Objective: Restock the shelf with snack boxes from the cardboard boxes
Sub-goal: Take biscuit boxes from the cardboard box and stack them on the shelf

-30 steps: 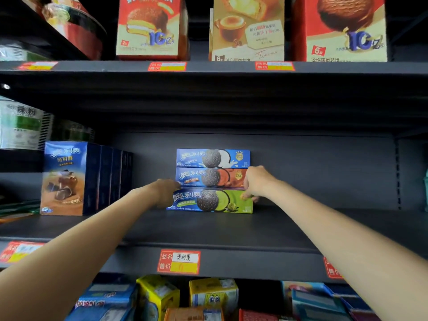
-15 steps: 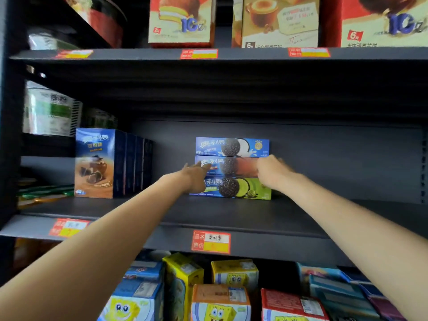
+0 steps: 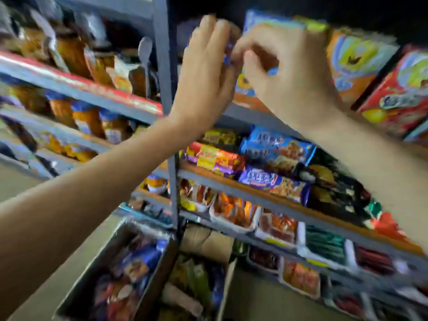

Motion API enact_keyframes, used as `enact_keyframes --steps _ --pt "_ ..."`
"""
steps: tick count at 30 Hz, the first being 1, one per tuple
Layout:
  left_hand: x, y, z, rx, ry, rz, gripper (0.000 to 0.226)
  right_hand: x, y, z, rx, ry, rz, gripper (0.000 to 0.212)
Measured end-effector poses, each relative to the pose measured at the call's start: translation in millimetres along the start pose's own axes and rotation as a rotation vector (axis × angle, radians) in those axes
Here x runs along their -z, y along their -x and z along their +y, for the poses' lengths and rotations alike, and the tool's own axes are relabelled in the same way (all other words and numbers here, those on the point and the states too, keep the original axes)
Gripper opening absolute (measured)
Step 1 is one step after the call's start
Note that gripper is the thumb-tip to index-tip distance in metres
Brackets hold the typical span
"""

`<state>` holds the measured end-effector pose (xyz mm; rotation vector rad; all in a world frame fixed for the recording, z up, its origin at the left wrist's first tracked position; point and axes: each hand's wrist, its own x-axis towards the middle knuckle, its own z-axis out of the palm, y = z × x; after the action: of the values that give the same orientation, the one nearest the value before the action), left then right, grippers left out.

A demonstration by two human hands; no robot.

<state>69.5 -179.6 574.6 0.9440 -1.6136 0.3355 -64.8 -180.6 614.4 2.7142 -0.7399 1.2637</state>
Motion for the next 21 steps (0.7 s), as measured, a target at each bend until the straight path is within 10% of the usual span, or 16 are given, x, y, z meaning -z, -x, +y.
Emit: enact_keyframes --steps 6,11,16,21 --pt "19 304 -60 0.717 -0.275 -0.999 0.046 -209 216 0 -0.473 -0.173 -1.023 0.018" --pt "1 491 -86 0.976 -0.327 -1.356 0.041 -336 403 21 -0.661 -0.146 -1.474 0.028" --pt "-64 646 -128 1.004 -0.276 -1.48 0.037 -474 541 65 -0.94 -0.13 -1.445 0.059" --pt "-114 735 -160 1.189 -0.238 -1.256 0.042 -575 607 110 -1.306 -0.082 -1.151 0.081"
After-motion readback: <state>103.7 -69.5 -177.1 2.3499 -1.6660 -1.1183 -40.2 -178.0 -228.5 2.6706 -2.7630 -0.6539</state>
